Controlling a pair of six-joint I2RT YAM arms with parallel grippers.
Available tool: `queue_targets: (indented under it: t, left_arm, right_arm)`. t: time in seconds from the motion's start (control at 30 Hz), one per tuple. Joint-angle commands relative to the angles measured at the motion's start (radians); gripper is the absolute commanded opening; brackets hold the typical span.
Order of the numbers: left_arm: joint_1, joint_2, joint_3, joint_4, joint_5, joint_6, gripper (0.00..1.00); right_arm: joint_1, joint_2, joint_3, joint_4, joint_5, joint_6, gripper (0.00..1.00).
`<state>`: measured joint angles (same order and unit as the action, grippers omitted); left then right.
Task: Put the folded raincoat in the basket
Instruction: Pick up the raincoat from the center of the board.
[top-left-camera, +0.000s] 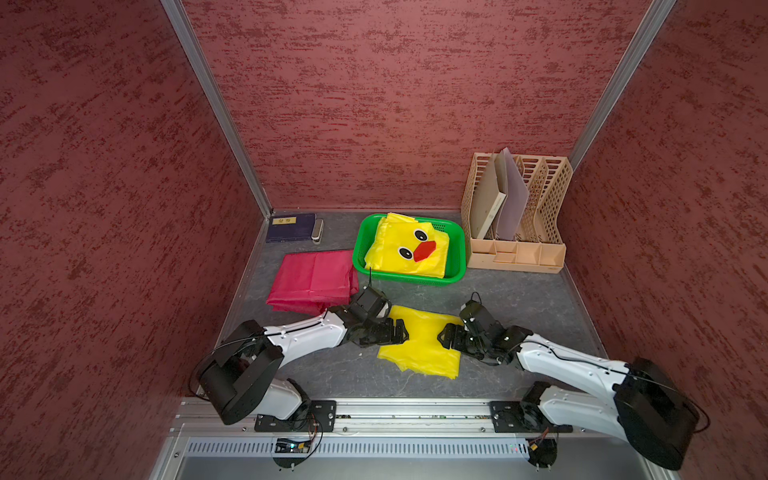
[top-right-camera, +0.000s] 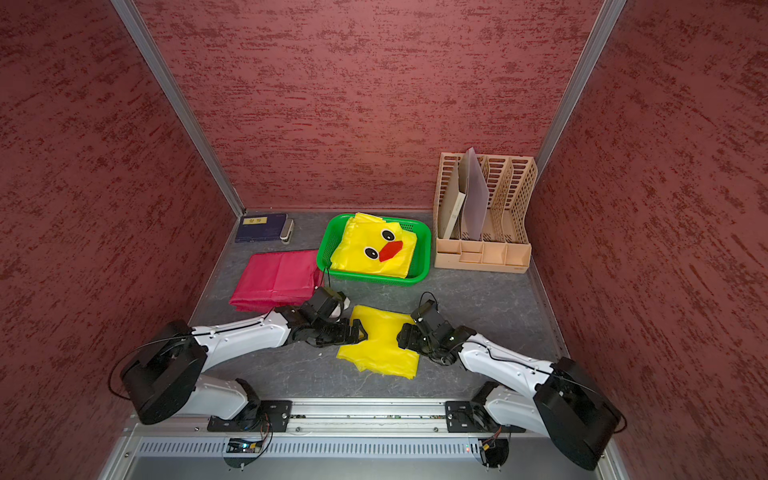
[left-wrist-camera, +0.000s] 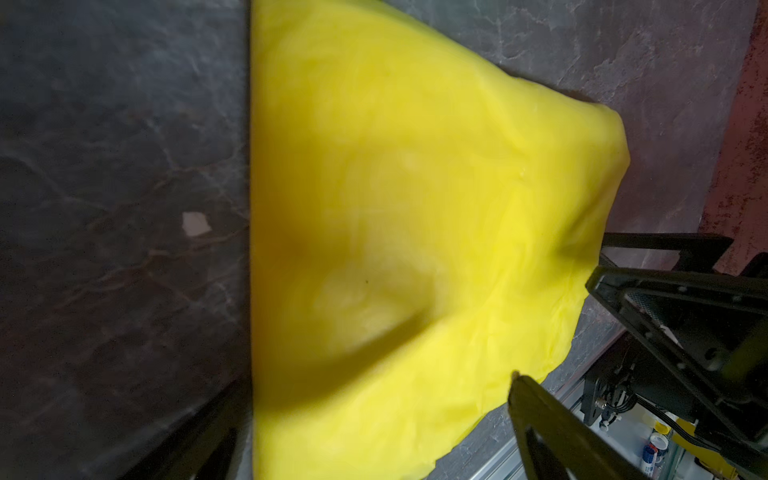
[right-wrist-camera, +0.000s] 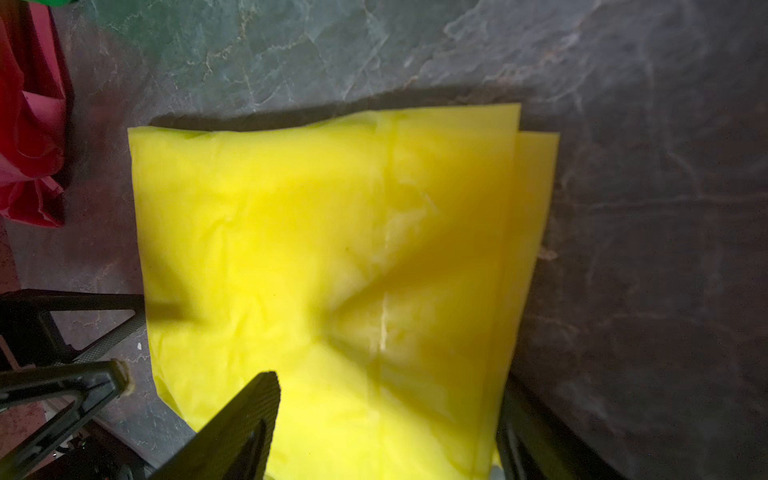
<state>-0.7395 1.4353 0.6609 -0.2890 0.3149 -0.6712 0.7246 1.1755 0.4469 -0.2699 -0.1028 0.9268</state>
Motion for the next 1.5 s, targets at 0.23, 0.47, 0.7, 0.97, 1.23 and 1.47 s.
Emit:
queue_targets:
  t: [0.23, 0.47, 0.7, 0.97, 1.23, 1.47]
  left_arm:
    - [-0.004, 0.083, -0.022, 0.014, -0.006, 0.006, 0.84]
    - [-0.009, 0.063, -0.016, 0.030, -0.006, 0.004, 0.58]
    - [-0.026, 0.033, 0.015, -0.007, -0.027, 0.016, 0.43]
    - [-0.057, -0.016, 0.052, -0.084, -0.080, 0.041, 0.27]
    - [-0.060, -0.061, 0.089, -0.156, -0.116, 0.056, 0.27]
    - [-0.058, -0.115, 0.137, -0.214, -0.142, 0.073, 0.29]
  right_arm:
    - [0.027, 0.108, -0.007, -0.020, 0.008, 0.010, 0.62]
    - [0.047, 0.083, 0.028, -0.061, 0.036, 0.012, 0.40]
    - [0.072, 0.060, 0.078, -0.113, 0.069, 0.001, 0.17]
    - [0.085, 0.020, 0.090, -0.123, 0.085, 0.008, 0.00]
    - [0.087, -0.069, 0.136, -0.211, 0.125, -0.006, 0.00]
    - [0.086, -0.139, 0.240, -0.303, 0.153, -0.036, 0.00]
